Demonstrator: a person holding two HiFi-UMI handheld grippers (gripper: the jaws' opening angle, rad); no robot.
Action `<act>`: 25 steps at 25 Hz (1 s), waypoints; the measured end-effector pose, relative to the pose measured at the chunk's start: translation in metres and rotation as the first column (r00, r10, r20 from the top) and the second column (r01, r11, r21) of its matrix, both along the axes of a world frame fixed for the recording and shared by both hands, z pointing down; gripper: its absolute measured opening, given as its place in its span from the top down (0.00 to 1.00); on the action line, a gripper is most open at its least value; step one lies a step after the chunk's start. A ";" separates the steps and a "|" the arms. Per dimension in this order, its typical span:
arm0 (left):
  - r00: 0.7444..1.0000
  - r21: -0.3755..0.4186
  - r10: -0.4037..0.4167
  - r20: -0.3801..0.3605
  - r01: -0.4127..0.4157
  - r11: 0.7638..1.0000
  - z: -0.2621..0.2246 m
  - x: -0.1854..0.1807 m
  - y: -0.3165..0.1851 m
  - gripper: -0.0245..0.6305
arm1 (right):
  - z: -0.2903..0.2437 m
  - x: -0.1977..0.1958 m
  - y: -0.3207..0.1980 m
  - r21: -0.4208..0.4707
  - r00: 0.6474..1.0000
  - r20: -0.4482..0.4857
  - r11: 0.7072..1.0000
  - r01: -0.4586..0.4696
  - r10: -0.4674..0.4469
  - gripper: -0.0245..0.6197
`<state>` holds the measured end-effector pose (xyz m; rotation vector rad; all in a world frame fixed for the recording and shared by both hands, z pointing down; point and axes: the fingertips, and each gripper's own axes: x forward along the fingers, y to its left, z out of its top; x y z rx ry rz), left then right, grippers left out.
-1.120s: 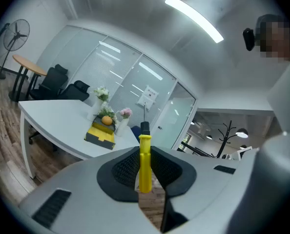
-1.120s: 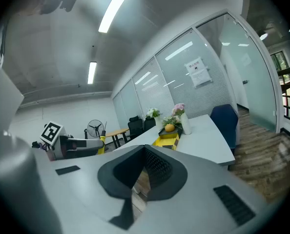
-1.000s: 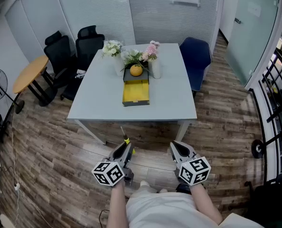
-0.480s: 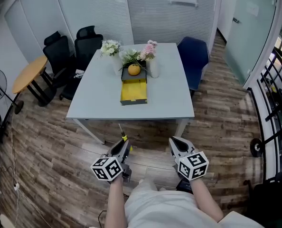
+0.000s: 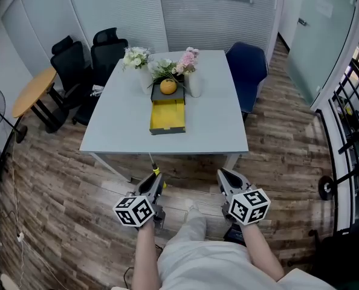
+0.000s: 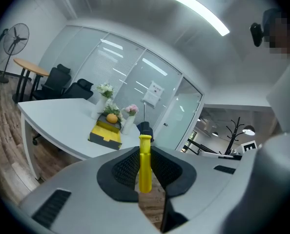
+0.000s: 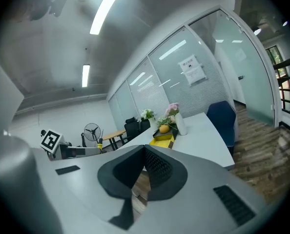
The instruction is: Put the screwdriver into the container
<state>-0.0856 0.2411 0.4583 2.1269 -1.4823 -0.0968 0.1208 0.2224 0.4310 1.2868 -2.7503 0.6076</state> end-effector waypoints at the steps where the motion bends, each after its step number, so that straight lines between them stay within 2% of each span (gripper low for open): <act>1: 1.000 -0.005 -0.004 -0.003 0.003 1.000 0.004 -0.002 -0.008 0.86 | 0.003 -0.001 -0.009 -0.006 1.000 0.000 1.000 0.001 -0.001 0.94; 7: 0.999 -0.029 -0.032 -0.031 0.031 0.999 0.020 -0.016 -0.078 0.86 | 0.020 -0.013 -0.079 -0.046 1.000 -0.013 0.999 0.026 -0.027 0.94; 18: 0.998 -0.107 -0.029 -0.052 0.024 0.994 0.043 -0.046 -0.227 0.86 | 0.040 -0.054 -0.227 -0.120 0.997 -0.056 0.992 0.043 -0.050 0.94; 25: 0.999 -0.149 -0.015 -0.050 0.008 0.989 0.059 -0.065 -0.286 0.86 | 0.050 -0.069 -0.291 -0.137 0.997 -0.071 0.990 0.026 -0.036 0.94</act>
